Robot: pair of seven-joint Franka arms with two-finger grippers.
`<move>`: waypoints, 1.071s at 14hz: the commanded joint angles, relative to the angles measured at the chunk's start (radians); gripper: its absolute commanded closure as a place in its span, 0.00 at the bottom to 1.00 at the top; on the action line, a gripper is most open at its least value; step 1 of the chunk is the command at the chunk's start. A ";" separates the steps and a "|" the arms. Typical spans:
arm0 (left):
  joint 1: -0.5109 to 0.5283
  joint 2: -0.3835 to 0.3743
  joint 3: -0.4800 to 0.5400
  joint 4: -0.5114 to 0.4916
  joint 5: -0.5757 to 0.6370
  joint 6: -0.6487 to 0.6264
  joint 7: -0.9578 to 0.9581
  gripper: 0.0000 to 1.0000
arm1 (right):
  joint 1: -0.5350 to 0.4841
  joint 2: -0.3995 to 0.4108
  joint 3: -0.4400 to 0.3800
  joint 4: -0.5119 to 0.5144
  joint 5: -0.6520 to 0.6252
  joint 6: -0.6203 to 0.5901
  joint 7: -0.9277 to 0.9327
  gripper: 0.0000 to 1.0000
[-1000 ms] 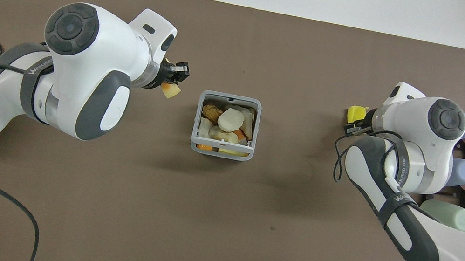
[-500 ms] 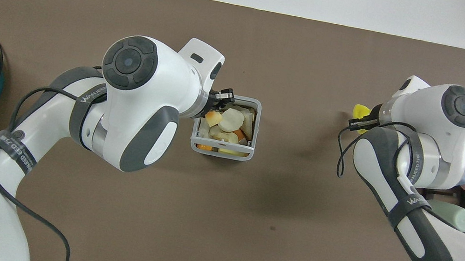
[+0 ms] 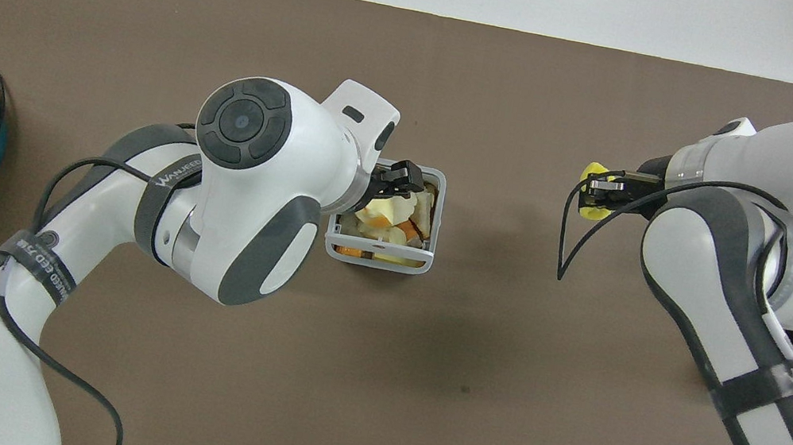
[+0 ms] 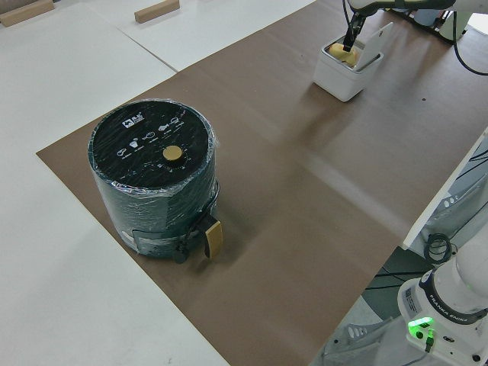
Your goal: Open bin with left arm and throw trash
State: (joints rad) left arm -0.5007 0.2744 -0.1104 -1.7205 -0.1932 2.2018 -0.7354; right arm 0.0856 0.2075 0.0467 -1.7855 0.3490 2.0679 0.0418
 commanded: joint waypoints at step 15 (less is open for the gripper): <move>0.458 -0.053 0.031 0.182 0.161 -0.439 0.669 0.00 | 0.344 0.099 0.076 -0.003 0.146 0.376 0.639 0.87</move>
State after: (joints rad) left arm -0.0592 0.2479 -0.0723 -1.5430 -0.0973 1.7994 -0.1708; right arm 0.4174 0.3089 0.1228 -1.7529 0.4760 2.4215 0.6784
